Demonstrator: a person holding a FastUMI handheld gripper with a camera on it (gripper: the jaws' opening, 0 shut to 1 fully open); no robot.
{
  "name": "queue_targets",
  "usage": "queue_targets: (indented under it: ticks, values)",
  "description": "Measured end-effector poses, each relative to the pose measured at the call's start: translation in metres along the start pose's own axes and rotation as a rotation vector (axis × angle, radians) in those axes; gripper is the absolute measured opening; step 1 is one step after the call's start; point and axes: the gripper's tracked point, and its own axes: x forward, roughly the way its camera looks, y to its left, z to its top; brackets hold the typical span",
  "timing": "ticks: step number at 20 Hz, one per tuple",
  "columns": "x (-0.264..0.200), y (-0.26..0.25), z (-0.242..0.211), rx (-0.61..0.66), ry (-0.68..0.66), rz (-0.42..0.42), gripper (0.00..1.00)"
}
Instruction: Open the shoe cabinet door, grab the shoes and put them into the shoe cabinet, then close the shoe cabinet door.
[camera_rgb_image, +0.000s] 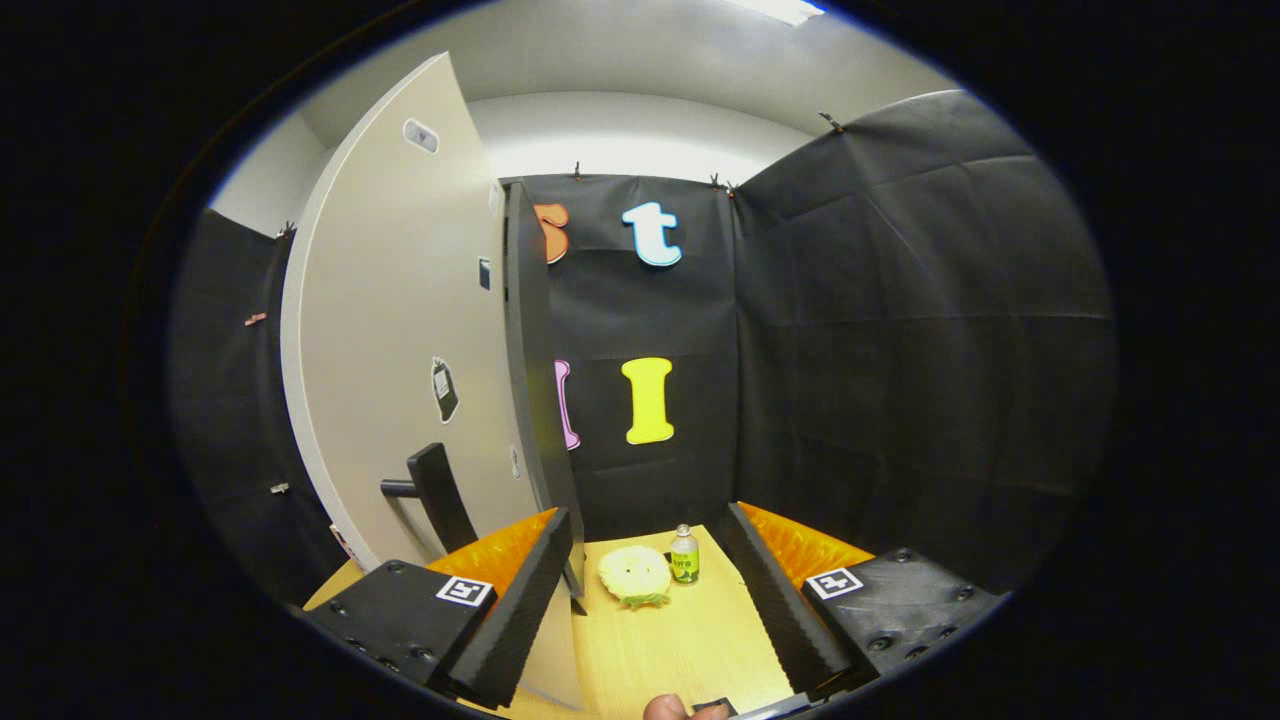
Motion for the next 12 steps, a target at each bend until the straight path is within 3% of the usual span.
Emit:
queue_targets:
  ticks: [6,12]
  values:
    - [-0.002,0.016,-0.005,-0.014,-0.001,-0.022,0.97]
    - [-0.015,0.065,-0.012,0.003,-0.003,-0.033,0.97]
